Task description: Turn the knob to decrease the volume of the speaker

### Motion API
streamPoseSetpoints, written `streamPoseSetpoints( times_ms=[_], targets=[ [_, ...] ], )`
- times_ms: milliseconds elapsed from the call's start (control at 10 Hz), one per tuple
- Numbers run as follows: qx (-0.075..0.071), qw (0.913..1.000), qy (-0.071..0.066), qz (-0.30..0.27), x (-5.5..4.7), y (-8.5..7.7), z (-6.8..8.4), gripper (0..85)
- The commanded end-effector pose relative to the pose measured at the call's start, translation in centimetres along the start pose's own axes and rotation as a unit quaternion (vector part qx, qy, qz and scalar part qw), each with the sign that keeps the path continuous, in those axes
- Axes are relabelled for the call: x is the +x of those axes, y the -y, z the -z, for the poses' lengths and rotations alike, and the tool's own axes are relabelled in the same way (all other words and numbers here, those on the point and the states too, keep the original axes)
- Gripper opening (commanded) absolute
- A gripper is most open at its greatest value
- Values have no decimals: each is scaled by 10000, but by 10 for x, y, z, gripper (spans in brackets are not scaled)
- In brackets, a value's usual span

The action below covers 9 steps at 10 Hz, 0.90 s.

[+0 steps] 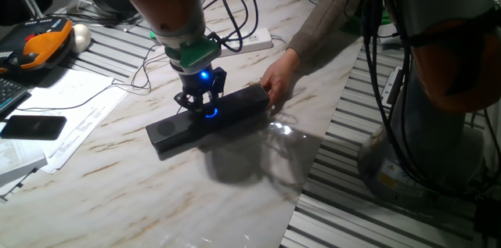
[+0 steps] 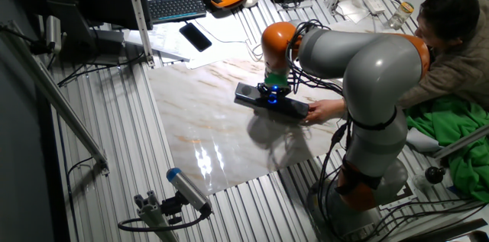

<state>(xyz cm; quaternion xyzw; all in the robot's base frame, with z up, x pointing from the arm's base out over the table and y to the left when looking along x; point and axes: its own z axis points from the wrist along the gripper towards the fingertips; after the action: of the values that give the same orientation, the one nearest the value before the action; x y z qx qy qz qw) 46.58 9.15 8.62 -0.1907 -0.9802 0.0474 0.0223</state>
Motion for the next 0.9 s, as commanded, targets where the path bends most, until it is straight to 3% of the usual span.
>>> streamPoseSetpoints(
  times_ms=[0,800],
  targets=[
    [31,9987,49,504,0,0,0,0],
    [69,9866,-34,1631,1,-1,1,0]
  ],
)
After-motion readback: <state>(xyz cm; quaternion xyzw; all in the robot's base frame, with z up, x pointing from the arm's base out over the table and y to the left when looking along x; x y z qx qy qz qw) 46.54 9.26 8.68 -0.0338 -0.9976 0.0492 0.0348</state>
